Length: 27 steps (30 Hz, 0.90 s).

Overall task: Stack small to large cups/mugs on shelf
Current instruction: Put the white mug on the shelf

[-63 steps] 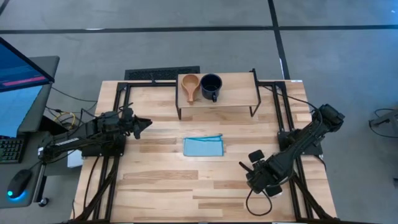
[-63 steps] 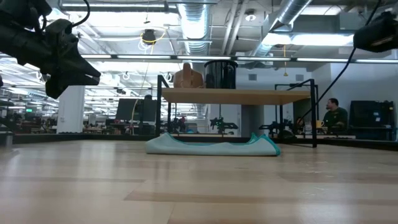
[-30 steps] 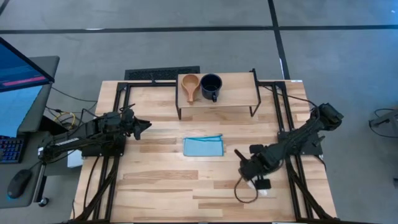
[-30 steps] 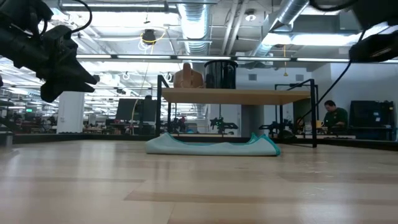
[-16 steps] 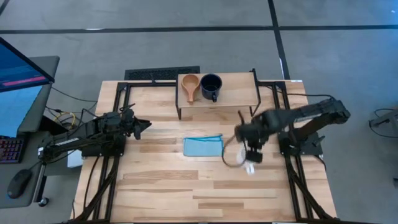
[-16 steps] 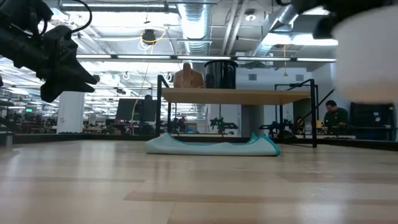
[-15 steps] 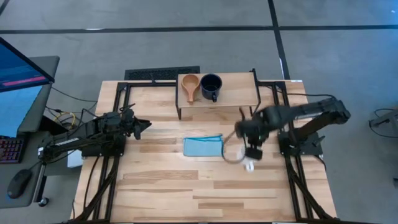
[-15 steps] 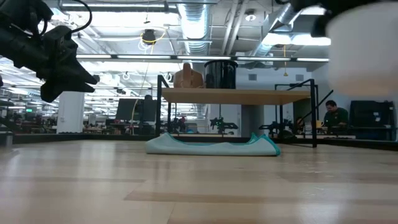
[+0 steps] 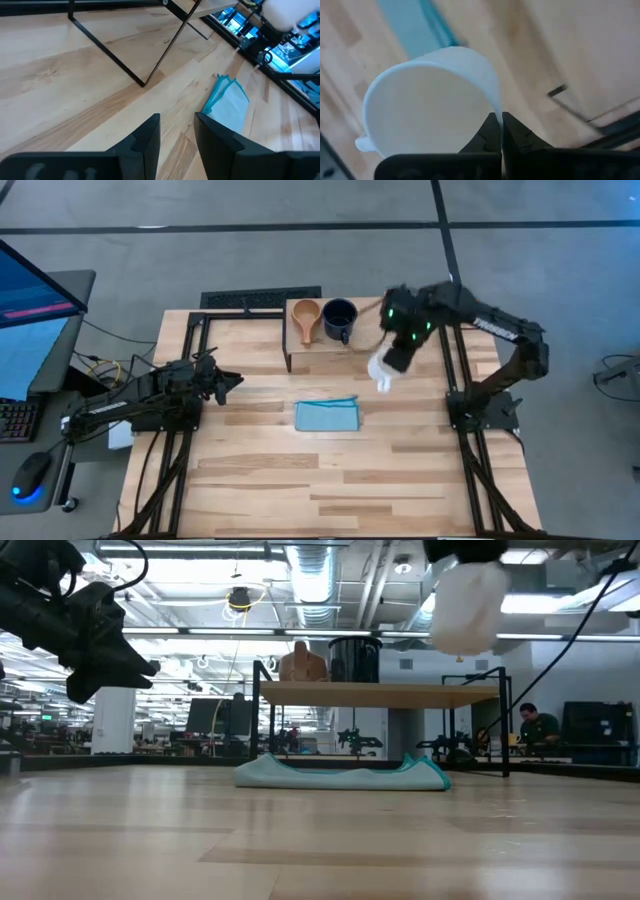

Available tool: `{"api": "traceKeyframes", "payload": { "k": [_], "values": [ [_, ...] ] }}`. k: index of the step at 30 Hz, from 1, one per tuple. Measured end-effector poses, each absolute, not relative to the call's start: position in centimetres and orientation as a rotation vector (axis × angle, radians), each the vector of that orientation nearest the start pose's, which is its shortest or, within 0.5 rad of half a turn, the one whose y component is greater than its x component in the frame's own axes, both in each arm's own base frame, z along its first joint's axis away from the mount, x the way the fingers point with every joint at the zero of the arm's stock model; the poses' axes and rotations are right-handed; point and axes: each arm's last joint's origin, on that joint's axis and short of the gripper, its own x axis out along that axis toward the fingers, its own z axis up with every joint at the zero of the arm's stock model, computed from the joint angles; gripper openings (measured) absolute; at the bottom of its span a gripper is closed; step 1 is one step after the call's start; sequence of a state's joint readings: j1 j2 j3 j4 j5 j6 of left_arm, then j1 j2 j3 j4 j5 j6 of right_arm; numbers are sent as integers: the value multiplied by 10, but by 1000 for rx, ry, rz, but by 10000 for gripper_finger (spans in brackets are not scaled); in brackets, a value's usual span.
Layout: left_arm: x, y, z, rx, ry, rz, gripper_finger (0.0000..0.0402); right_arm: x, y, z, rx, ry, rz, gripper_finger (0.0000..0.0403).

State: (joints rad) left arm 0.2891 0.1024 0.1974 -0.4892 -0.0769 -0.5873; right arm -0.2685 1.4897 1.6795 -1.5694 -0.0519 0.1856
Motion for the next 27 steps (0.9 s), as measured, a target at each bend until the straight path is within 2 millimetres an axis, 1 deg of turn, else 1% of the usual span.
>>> {"api": "traceKeyframes", "payload": {
  "k": [3, 7, 11, 15, 19, 24, 27],
  "values": [
    [81, 26, 176, -606, 281, 466, 109, 237, -88, 386, 422, 1302, -376, 9],
    [81, 26, 176, -590, 285, 463, 109, 238, -116, 387, 462, 1286, -446, 9],
    [81, 26, 176, -574, 288, 461, 109, 237, -142, 382, 474, 1304, -522, 9],
    [81, 26, 176, -537, 297, 454, 109, 244, -161, 372, 446, 1350, -531, 9],
    [81, 26, 176, -503, 307, 449, 109, 254, -179, 363, 407, 1387, -532, 9],
    [80, 26, 175, -497, 324, 450, 109, 263, -199, 371, 350, 1357, -532, 9],
    [80, 26, 175, -497, 324, 450, 109, 263, -204, 385, 286, 1314, -549, 9]
  ]
}}
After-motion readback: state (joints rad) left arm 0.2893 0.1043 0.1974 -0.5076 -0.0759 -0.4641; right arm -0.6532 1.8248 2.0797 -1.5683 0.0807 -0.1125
